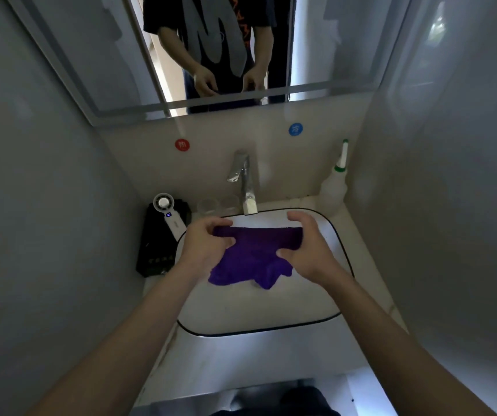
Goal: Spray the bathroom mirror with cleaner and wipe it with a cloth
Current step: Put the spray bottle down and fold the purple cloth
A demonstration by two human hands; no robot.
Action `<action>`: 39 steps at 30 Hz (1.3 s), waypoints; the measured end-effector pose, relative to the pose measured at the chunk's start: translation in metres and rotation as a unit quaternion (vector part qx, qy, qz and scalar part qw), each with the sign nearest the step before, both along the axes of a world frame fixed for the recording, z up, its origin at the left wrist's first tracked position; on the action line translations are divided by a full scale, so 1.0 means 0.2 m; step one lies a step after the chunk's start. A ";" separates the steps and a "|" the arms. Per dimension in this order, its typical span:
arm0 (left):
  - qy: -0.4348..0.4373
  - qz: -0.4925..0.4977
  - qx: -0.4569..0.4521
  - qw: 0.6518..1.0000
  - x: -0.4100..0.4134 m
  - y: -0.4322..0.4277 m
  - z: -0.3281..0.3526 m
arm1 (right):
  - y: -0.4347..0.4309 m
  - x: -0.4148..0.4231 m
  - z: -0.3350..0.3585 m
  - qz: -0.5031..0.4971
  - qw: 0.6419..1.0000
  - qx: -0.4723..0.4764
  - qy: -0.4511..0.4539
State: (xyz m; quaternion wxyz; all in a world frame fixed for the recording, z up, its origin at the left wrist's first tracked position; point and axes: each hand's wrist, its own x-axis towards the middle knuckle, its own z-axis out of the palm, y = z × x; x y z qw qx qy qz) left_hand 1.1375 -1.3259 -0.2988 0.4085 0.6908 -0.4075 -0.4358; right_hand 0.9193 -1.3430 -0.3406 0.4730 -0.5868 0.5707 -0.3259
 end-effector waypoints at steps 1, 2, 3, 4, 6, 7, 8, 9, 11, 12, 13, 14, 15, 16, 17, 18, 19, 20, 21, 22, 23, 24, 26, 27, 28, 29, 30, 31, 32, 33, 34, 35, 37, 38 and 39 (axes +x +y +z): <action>-0.016 -0.016 -0.005 1.000 0.02 0.00 0.01 | 0.00 0.02 0.01 0.039 0.997 -0.024 0.057; -0.038 -0.029 -0.012 0.999 0.05 0.00 0.02 | -0.01 0.03 0.02 0.065 0.991 -0.053 0.109; -0.069 -0.040 -0.021 0.997 0.08 0.01 0.03 | -0.02 0.05 0.04 0.075 0.982 -0.087 0.149; -0.107 -0.048 -0.031 0.993 0.12 0.01 0.04 | -0.04 0.06 0.06 0.078 0.973 -0.120 0.179; -0.185 -0.063 -0.052 0.979 0.22 0.03 0.07 | -0.09 0.09 0.10 0.097 0.957 -0.165 0.220; -0.224 -0.071 -0.063 0.970 0.27 0.04 0.09 | -0.11 0.10 0.12 0.116 0.949 -0.181 0.229; -0.262 -0.078 -0.073 0.959 0.32 0.05 0.10 | -0.13 0.13 0.13 0.135 0.942 -0.198 0.234; -0.294 -0.083 -0.080 0.949 0.37 0.07 0.12 | -0.15 0.16 0.15 0.151 0.935 -0.217 0.237; -0.342 -0.085 -0.079 0.932 0.47 0.10 0.15 | -0.17 0.23 0.18 0.163 0.921 -0.255 0.245; -0.363 -0.084 -0.073 0.925 0.51 0.12 0.16 | -0.18 0.27 0.20 0.165 0.914 -0.270 0.252; -0.387 -0.079 -0.064 0.917 0.55 0.14 0.17 | -0.18 0.31 0.22 0.171 0.907 -0.284 0.259; -0.414 -0.070 -0.051 0.906 0.59 0.17 0.19 | -0.18 0.35 0.24 0.180 0.899 -0.296 0.266; -0.442 -0.056 -0.037 0.894 0.63 0.20 0.20 | -0.17 0.40 0.26 0.191 0.893 -0.306 0.270; -0.467 -0.039 -0.025 0.883 0.66 0.23 0.21 | -0.16 0.45 0.27 0.199 0.890 -0.313 0.267; -0.486 -0.024 -0.015 0.873 0.69 0.27 0.22 | -0.15 0.49 0.27 0.204 0.891 -0.313 0.258; -0.499 -0.015 0.001 0.867 0.71 0.30 0.23 | -0.13 0.54 0.28 0.211 0.897 -0.303 0.244; -0.500 -0.006 0.024 0.866 0.73 0.34 0.23 | -0.12 0.59 0.27 0.220 0.907 -0.280 0.224; -0.480 0.006 0.047 0.876 0.74 0.38 0.23 | -0.10 0.64 0.26 0.231 0.921 -0.244 0.196; -0.428 0.028 0.065 0.901 0.75 0.41 0.22 | -0.09 0.69 0.25 0.243 0.934 -0.205 0.164; -0.348 0.059 0.075 0.932 0.75 0.45 0.19 | -0.07 0.73 0.25 0.253 0.943 -0.170 0.133; -0.261 0.094 0.087 0.957 0.74 0.48 0.17 | -0.06 0.76 0.24 0.263 0.949 -0.142 0.104; -0.179 0.129 0.102 0.970 0.73 0.52 0.15 | -0.05 0.79 0.23 0.272 0.952 -0.115 0.078; -0.057 0.187 0.114 0.974 0.73 0.58 0.11 | -0.02 0.86 0.21 0.284 0.956 -0.061 0.037; -0.024 0.208 0.113 0.971 0.74 0.60 0.10 | -0.02 0.89 0.20 0.285 0.957 -0.037 0.028; -0.002 0.224 0.112 0.968 0.75 0.61 0.10 | -0.02 0.93 0.20 0.284 0.958 -0.016 0.026; 0.011 0.231 0.112 0.966 0.76 0.62 0.10 | -0.02 0.97 0.19 0.281 0.959 0.004 0.027; 0.015 0.234 0.113 0.966 0.76 0.61 0.09 | -0.02 1.01 0.19 0.276 0.961 0.019 0.027; 0.014 0.236 0.112 0.965 0.77 0.60 0.09 | -0.02 1.05 0.19 0.269 0.962 0.029 0.025; 0.012 0.240 0.109 0.964 0.77 0.59 0.09 | -0.02 1.08 0.18 0.262 0.964 0.025 0.028; 0.013 0.246 0.099 0.964 0.78 0.57 0.08 | -0.01 1.11 0.18 0.258 0.965 0.000 0.042; 0.020 0.252 0.084 0.964 0.79 0.56 0.08 | 0.00 1.13 0.17 0.255 0.964 -0.038 0.063; 0.035 0.258 0.063 0.964 0.81 0.55 0.07 | 0.01 1.15 0.17 0.251 0.962 -0.075 0.080; 0.069 0.261 0.006 0.963 0.83 0.57 0.04 | 0.07 1.17 0.16 0.243 0.961 -0.115 0.063; 0.076 0.261 -0.014 0.962 0.83 0.59 0.02 | 0.12 1.17 0.14 0.245 0.962 -0.116 0.040; 0.076 0.259 -0.021 0.963 0.84 0.62 -0.02 | 0.18 1.17 0.10 0.251 0.962 -0.108 0.021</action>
